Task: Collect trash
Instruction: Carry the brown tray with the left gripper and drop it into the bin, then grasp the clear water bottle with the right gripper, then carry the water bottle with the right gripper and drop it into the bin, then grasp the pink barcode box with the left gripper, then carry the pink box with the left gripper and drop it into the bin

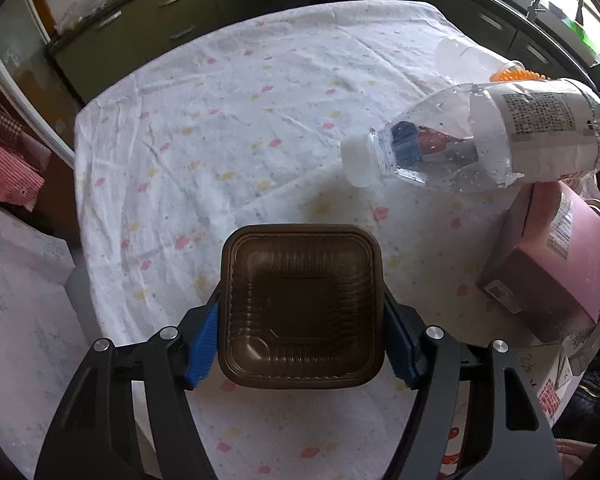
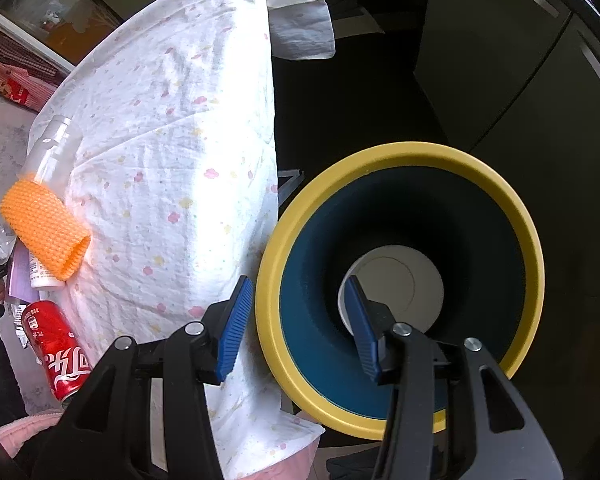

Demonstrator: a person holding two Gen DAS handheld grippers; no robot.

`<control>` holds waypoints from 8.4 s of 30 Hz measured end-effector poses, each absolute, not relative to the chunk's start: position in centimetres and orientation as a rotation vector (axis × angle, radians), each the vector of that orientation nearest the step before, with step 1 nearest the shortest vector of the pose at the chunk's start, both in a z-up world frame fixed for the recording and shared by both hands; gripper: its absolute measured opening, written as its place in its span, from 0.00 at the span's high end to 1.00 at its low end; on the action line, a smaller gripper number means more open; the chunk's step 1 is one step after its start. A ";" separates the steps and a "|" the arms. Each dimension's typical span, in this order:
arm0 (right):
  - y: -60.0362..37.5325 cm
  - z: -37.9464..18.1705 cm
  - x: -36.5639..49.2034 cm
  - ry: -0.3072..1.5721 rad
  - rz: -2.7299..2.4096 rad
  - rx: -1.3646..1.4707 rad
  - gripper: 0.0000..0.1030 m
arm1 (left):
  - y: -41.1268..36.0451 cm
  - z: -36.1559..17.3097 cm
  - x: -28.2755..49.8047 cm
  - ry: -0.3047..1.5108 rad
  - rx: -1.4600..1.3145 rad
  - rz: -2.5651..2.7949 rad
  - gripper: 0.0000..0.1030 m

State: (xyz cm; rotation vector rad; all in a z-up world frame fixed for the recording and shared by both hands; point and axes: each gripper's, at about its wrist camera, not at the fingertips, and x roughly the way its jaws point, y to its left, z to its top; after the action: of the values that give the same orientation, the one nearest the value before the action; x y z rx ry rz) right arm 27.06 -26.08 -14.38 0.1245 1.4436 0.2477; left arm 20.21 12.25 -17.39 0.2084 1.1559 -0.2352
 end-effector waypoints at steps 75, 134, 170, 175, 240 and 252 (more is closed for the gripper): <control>0.5 -0.4 24.0 1.217 0.947 -0.251 0.47 | 7.1 2.4 6.1 0.690 -0.075 -0.108 0.09; -20.8 -3.9 24.0 1.481 0.415 -0.190 0.41 | 1.6 -2.0 6.4 0.751 -0.014 -0.322 0.08; -25.0 -6.7 17.1 1.360 0.427 0.019 0.34 | 1.8 -5.4 11.0 0.955 0.098 -0.365 0.08; -23.9 -7.3 17.2 1.362 0.447 0.007 0.34 | 0.1 -5.9 12.6 0.934 0.277 -0.592 0.08; -38.9 -9.1 6.3 1.221 0.166 0.327 0.34 | -31.9 -2.8 21.0 0.940 0.559 -1.029 0.26; -42.5 -11.3 4.1 1.232 0.085 0.409 0.34 | -40.3 -8.7 26.2 0.980 0.595 -0.994 0.19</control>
State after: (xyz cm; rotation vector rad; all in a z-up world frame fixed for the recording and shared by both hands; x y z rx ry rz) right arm 4.13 -42.54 -11.34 0.4095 1.2317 0.0854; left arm 26.16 -40.32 -8.66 0.5952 0.9800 -0.9943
